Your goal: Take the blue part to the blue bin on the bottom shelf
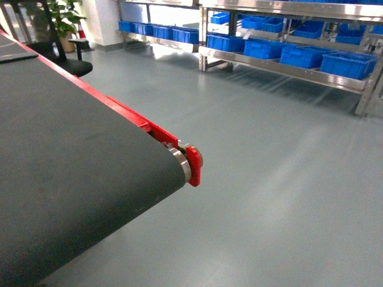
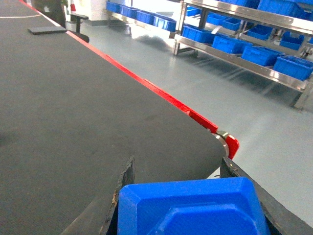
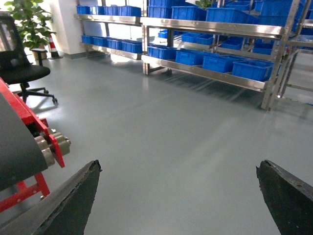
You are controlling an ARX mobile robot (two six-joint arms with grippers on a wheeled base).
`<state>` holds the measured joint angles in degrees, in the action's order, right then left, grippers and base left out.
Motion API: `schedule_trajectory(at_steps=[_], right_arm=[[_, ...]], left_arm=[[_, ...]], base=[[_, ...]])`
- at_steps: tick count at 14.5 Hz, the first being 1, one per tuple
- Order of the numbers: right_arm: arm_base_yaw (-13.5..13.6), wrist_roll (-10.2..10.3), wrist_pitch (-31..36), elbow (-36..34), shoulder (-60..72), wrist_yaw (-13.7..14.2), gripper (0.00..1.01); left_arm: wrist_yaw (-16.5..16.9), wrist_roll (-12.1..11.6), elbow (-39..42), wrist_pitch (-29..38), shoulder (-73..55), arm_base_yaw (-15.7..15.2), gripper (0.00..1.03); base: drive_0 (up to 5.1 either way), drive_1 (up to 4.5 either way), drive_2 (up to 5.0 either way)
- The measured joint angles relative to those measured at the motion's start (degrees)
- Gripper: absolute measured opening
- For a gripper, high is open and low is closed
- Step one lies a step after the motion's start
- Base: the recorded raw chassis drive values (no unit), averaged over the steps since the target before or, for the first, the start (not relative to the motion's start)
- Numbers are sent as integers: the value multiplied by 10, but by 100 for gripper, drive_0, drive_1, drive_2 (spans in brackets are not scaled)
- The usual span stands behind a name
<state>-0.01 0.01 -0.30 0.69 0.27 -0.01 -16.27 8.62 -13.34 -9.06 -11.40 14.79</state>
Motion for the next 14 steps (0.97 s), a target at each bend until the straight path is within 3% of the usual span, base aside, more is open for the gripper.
schedule_trajectory(at_steps=[14], right_arm=[[0, 0, 0, 0, 0, 0, 98]], left_arm=[[0, 0, 0, 0, 0, 0, 44]], base=[[-160, -160, -160]])
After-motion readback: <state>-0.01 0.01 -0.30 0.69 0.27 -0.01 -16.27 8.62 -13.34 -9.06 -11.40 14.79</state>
